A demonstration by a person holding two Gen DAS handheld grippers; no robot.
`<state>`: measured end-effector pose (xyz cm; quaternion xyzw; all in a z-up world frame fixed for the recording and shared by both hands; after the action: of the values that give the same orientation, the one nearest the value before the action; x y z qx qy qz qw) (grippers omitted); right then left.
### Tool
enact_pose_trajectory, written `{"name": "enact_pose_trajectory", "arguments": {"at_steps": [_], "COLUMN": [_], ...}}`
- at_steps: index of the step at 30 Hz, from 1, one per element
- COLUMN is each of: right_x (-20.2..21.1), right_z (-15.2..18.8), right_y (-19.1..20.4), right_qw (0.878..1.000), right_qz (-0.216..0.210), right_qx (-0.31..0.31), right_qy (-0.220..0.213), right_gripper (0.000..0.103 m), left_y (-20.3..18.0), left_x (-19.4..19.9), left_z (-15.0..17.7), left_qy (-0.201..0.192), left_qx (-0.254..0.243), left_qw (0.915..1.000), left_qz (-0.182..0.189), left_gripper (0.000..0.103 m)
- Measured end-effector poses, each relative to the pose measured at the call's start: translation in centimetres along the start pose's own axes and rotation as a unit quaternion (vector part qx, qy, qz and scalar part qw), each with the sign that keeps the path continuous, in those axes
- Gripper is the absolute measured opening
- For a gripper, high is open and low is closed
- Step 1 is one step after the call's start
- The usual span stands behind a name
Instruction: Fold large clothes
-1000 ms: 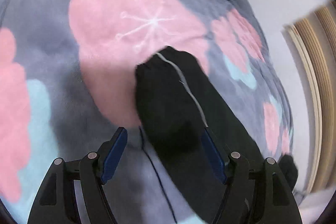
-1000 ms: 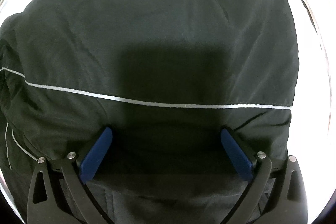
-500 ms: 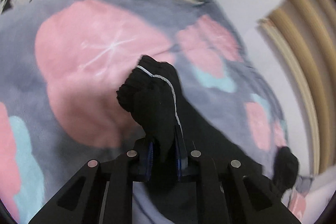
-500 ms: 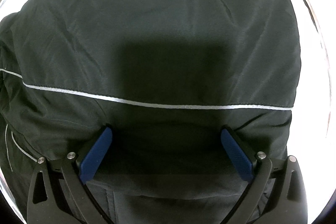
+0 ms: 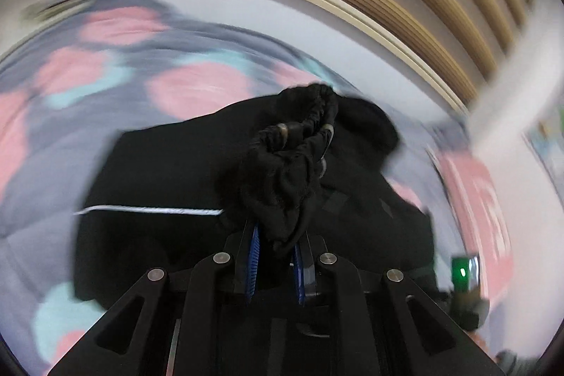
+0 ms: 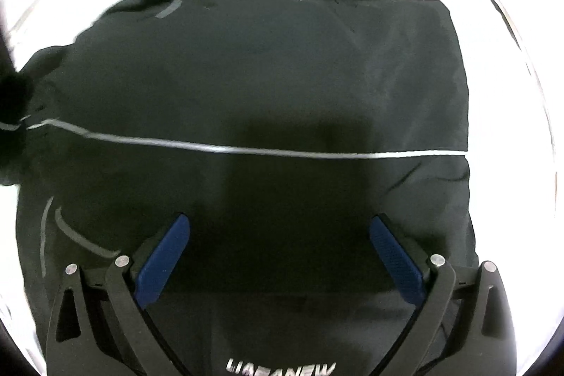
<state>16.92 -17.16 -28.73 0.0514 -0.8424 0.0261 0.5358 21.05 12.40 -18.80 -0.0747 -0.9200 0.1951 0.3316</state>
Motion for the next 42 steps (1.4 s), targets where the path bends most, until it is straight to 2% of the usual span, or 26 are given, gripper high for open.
{"name": "enact_pose_trajectory", "arguments": {"at_steps": [4, 8, 11, 15, 17, 19, 20, 23, 26, 28, 30, 31, 32, 33, 37, 40, 42], "right_x": [2.3, 2.9, 2.7, 3.1, 3.2, 3.2, 3.2, 2.4, 0.7, -0.7, -2.5, -3.4, -4.1, -4.3, -0.3, 4.1, 6.6], "right_z": [0.7, 0.9, 0.6, -0.9, -2.0, -3.4, -3.9, -5.1, -5.8, -6.4, -7.1, -7.3, -7.3, -7.3, -7.2, -7.4, -7.4], "right_y": [1.3, 1.4, 0.7, 0.4, 0.5, 1.2, 1.6, 2.9, 4.2, 5.1, 5.8, 6.2, 6.7, 7.1, 8.3, 6.7, 4.6], "right_qw": [0.999, 0.997, 0.999, 0.996, 0.992, 0.985, 0.983, 0.978, 0.978, 0.976, 0.979, 0.978, 0.973, 0.972, 0.986, 0.988, 0.99], "right_qz": [0.005, 0.004, -0.02, -0.078, -0.118, -0.165, -0.177, -0.2, -0.202, -0.209, -0.191, -0.196, -0.217, -0.223, -0.167, -0.133, -0.105], "right_qx": [0.041, 0.063, 0.041, -0.007, -0.028, -0.043, -0.047, -0.057, -0.056, -0.056, -0.059, -0.06, -0.061, -0.06, 0.006, 0.033, 0.04], "right_qy": [-0.024, -0.034, -0.028, -0.029, -0.026, -0.023, -0.022, -0.016, -0.001, 0.01, 0.026, 0.035, 0.046, 0.049, -0.013, -0.065, -0.09], "right_gripper": [0.103, 0.103, 0.103, 0.103, 0.103, 0.103, 0.103, 0.103, 0.103, 0.103, 0.086, 0.053, 0.039, 0.036, 0.031, 0.031, 0.031], "left_y": [-6.3, -8.0, -7.7, -7.1, -7.1, -7.2, -7.3, -7.5, -6.5, -5.7, -5.0, -4.8, -4.4, -4.2, -3.3, -3.6, -4.1], "left_x": [-5.6, -11.8, -15.8, -15.7, -15.2, -14.1, -13.3, -10.8, -7.9, -6.2, -4.8, -4.2, -3.5, -3.0, -1.1, -0.4, -0.6], "left_z": [2.7, 6.3, 9.5, 10.3, 9.8, 9.4, 9.3, 9.0, 8.2, 7.6, 6.8, 6.4, 6.0, 5.5, 3.4, 1.4, 0.6], "left_qy": [0.063, 0.138, 0.202, 0.215, 0.233, 0.233, 0.235, 0.223, 0.206, 0.191, 0.17, 0.162, 0.152, 0.144, 0.099, 0.068, 0.058], "left_qx": [-0.043, -0.059, -0.055, -0.045, -0.033, -0.02, -0.018, -0.028, -0.009, 0.002, 0.001, -0.002, -0.008, -0.015, -0.048, -0.07, -0.085], "left_qw": [0.9955, 0.9873, 0.9768, 0.9737, 0.9688, 0.9669, 0.9659, 0.9689, 0.9716, 0.9753, 0.9813, 0.9837, 0.9862, 0.9882, 0.9937, 0.9941, 0.9934], "left_qz": [0.056, 0.053, 0.046, 0.059, 0.078, 0.102, 0.107, 0.104, 0.116, 0.111, 0.09, 0.079, 0.066, 0.05, -0.021, -0.048, -0.05], "left_gripper": [0.017, 0.02, 0.022, 0.028, 0.039, 0.056, 0.059, 0.061, 0.062, 0.062, 0.062, 0.062, 0.062, 0.061, 0.061, 0.061, 0.062]}}
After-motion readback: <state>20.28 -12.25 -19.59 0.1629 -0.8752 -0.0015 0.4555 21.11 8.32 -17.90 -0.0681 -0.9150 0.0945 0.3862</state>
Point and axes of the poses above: each gripper's, at about its wrist camera, not at the fingertips, and x roughly against the way its jaws point, y to its left, z to its underside, the point moved 1 cm from there along -x, roughly the way its jaws point, and after that the axes turned 7 degrees about -y, right-handed, at the moved point
